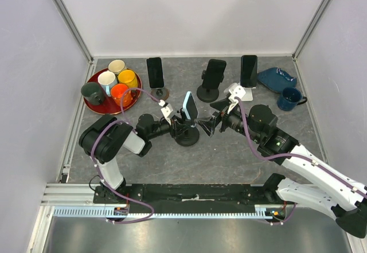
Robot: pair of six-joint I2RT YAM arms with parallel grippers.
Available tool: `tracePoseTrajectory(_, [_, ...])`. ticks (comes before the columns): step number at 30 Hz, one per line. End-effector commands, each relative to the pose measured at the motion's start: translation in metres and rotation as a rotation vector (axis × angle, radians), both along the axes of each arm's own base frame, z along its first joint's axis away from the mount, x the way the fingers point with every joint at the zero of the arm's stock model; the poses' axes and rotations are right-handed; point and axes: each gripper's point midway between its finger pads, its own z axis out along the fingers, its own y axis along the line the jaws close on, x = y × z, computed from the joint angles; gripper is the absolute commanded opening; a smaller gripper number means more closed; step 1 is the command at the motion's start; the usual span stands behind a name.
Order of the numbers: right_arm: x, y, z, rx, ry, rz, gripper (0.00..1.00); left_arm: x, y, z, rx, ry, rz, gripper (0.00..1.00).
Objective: Remove the phone from the phone stand
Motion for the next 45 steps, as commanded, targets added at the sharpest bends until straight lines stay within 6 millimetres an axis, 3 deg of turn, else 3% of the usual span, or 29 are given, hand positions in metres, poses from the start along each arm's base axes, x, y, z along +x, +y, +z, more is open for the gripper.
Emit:
tracePoseTrajectory(1, [-0.001,-0.003,0.030,0.064,-0.022,-0.030,0.98,-0.007,-0.003,0.045,-0.105,-0.172,0.005,0.15])
tracePoseTrajectory(10, [-0.010,-0.004,0.012,0.028,-0.001,-0.036,0.98,-0.005,0.011,0.025,0.026,-0.206,0.150,0.02])
tracePoseTrajectory(21, [-0.016,-0.003,0.012,0.042,0.078,-0.090,0.98,0.001,0.024,-0.006,0.128,-0.230,0.354,0.02])
tracePoseTrajectory(29, [-0.008,-0.002,0.000,-0.008,0.181,-0.313,0.98,0.009,0.034,-0.008,0.167,-0.241,0.483,0.02])
tracePoseTrajectory(31, [-0.013,0.005,0.001,-0.028,0.190,-0.337,0.98,0.010,0.036,-0.009,0.172,-0.237,0.501,0.02])
tracePoseTrajectory(32, [-0.008,-0.002,0.002,-0.037,0.174,-0.416,0.98,0.010,0.036,-0.009,0.172,-0.239,0.504,0.02])
tracePoseTrajectory(33, [-0.012,0.007,-0.005,-0.070,0.172,-0.423,0.98,0.010,0.036,-0.010,0.177,-0.238,0.506,0.02])
tracePoseTrajectory(36, [-0.014,0.009,0.000,-0.082,0.138,-0.504,0.98,0.011,0.036,-0.011,0.187,-0.240,0.517,0.02])
tracePoseTrajectory(40, [-0.005,0.020,-0.003,-0.085,0.106,-0.571,0.98,0.012,0.036,-0.012,0.194,-0.240,0.526,0.02])
tracePoseTrajectory(45, [0.008,0.020,-0.010,-0.116,0.051,-0.663,0.90,0.013,0.036,-0.012,0.199,-0.239,0.525,0.02])
